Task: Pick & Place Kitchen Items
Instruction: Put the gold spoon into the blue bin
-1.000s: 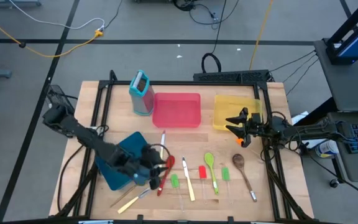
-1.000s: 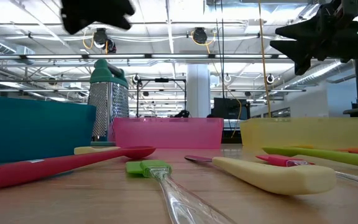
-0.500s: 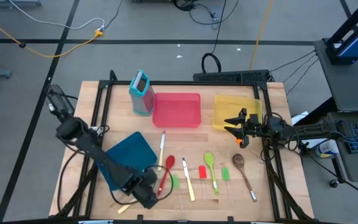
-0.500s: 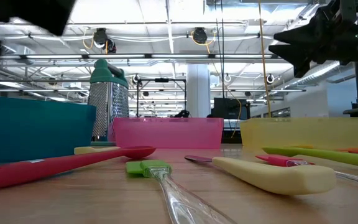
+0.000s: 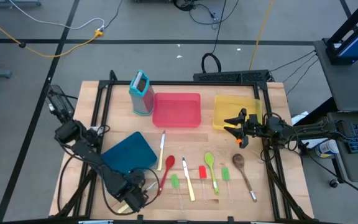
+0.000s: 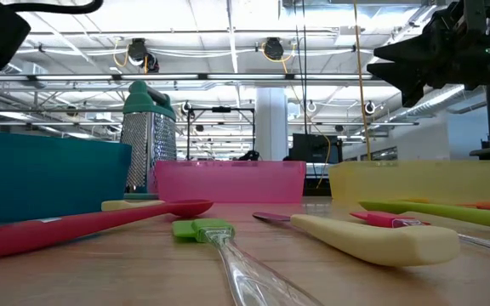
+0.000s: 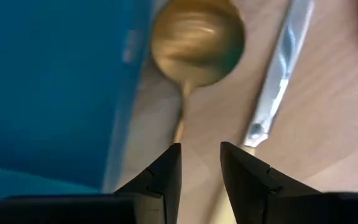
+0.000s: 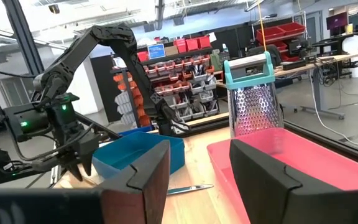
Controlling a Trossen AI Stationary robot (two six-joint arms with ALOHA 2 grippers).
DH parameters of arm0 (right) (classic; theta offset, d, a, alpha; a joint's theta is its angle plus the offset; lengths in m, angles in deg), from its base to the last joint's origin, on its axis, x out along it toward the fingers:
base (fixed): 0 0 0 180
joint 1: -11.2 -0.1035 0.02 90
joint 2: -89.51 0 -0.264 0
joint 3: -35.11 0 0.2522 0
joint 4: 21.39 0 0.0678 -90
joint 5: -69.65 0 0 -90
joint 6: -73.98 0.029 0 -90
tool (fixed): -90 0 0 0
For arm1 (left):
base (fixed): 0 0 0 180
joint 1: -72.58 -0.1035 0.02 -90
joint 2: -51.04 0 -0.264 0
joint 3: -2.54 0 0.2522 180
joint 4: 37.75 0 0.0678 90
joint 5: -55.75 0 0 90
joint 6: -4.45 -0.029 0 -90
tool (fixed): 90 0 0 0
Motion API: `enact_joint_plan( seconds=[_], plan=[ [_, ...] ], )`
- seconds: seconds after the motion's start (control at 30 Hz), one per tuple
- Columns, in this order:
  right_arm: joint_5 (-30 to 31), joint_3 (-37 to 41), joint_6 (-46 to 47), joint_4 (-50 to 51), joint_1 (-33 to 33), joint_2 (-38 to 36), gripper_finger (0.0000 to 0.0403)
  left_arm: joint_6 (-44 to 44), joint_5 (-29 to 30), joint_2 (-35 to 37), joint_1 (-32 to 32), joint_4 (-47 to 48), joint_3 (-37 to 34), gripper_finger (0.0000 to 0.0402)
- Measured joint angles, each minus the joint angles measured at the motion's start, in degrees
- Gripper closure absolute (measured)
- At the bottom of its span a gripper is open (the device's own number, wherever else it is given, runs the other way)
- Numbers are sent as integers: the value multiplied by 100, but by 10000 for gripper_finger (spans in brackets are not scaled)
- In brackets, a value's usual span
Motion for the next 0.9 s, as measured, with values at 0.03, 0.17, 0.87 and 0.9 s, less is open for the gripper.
enact_joint_plan(
  seconds=[0.03,0.17,0.87,0.9],
  plan=[
    [-2,0,0,1,0,0,243,0,17,2,17,74,0,289],
    [-1,0,0,0,0,0,243,0,215,2,19,448,0,289],
    [-17,0,190,125,0,0,243,-805,508,6,-7,10,-57,289],
    [-17,0,192,165,0,0,243,-829,506,6,18,9,-110,289]
  ],
)
